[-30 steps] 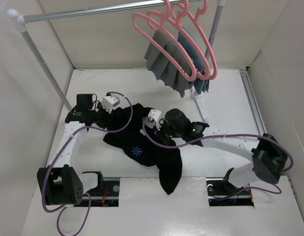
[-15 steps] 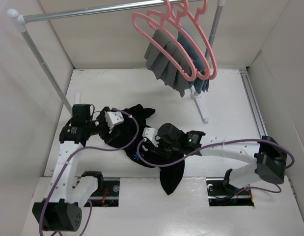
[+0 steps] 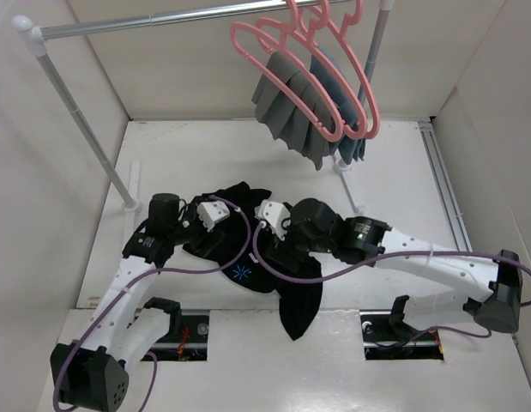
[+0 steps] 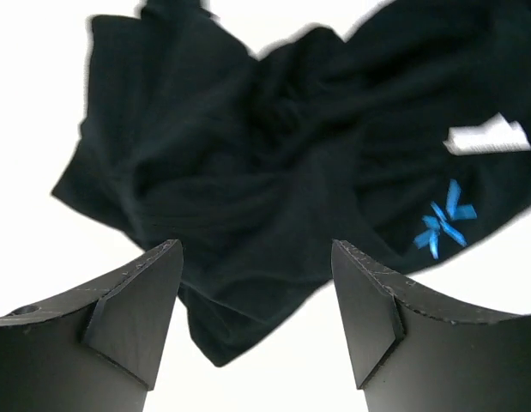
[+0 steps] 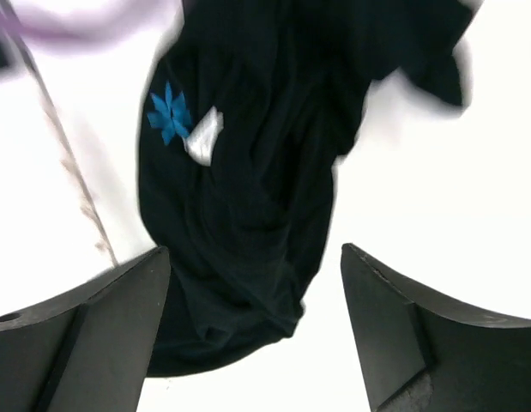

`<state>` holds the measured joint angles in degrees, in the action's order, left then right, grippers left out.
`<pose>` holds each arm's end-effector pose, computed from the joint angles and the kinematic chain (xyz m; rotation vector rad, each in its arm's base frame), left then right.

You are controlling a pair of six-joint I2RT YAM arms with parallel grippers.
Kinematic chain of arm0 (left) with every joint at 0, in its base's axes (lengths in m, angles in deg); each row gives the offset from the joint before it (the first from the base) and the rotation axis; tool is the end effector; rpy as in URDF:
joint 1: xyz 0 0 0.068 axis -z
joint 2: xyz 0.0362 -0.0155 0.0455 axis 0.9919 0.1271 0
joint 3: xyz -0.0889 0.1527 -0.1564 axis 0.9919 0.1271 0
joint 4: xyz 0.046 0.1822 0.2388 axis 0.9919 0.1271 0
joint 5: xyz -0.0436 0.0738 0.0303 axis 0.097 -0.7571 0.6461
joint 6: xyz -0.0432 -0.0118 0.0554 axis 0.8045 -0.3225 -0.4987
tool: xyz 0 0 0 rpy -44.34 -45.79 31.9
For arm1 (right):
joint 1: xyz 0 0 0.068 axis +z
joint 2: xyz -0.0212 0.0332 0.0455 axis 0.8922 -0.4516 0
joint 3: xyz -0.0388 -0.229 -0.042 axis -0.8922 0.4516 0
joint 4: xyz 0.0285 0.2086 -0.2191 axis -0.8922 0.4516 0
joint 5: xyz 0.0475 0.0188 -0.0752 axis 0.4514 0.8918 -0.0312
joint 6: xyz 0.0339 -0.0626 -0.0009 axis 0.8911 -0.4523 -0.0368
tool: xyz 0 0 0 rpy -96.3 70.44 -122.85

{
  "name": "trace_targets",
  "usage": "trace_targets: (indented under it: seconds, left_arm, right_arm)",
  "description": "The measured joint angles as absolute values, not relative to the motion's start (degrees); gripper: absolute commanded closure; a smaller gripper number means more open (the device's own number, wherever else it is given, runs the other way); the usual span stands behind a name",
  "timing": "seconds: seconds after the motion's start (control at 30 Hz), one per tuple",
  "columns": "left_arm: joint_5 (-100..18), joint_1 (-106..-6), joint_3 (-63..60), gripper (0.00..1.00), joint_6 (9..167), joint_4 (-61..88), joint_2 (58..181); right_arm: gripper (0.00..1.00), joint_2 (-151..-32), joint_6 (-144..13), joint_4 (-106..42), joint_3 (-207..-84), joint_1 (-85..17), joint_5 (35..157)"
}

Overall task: Place the t-shirt on the hanger
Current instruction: Move the tshirt to the center of the board, then grab a hanger with the right arm

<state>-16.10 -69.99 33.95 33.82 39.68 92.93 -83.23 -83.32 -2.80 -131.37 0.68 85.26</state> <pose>0.2537 -0.0899 0.2077 1.2387 1.7044 -0.3305 0.1560 0.3115 0.2442 -1.3898 1.8574 0.4245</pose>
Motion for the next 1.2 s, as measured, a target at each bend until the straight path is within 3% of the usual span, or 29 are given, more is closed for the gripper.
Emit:
trace_targets:
  seconds: [0.17, 0.3, 0.57, 0.77, 1.07, 1.2]
  left_arm:
    - [-18.5, -70.0, 38.2, 0.32, 42.7, 31.0, 88.4]
    - [-20.8, -70.0, 41.0, 0.32, 47.7, 26.6, 84.7]
    - [-22.7, -70.0, 42.3, 0.32, 51.0, 23.1, 82.2]
    - [-22.7, -70.0, 42.5, 0.32, 51.4, 22.7, 81.5]
    - [-22.9, -70.0, 43.0, 0.31, 51.3, 22.4, 80.0]
    - [-22.9, -70.0, 43.3, 0.31, 51.3, 22.1, 79.9]
  right_arm:
    - [0.14, -83.6, -85.3, 4.8, -149.0, 0.7, 87.1]
    - [0.23, -83.9, -87.2, 7.6, -166.5, -0.9, 88.2]
    - [0.28, -90.2, -89.5, 7.9, -193.9, -20.6, 93.5]
    - [0.38, -99.9, -89.5, 6.1, -200.7, -29.7, 101.2]
    - [0.58, -109.1, -87.9, 4.8, -199.8, -32.6, 104.9]
    - [0.57, -108.9, -87.1, 2.4, -199.2, -33.3, 105.1]
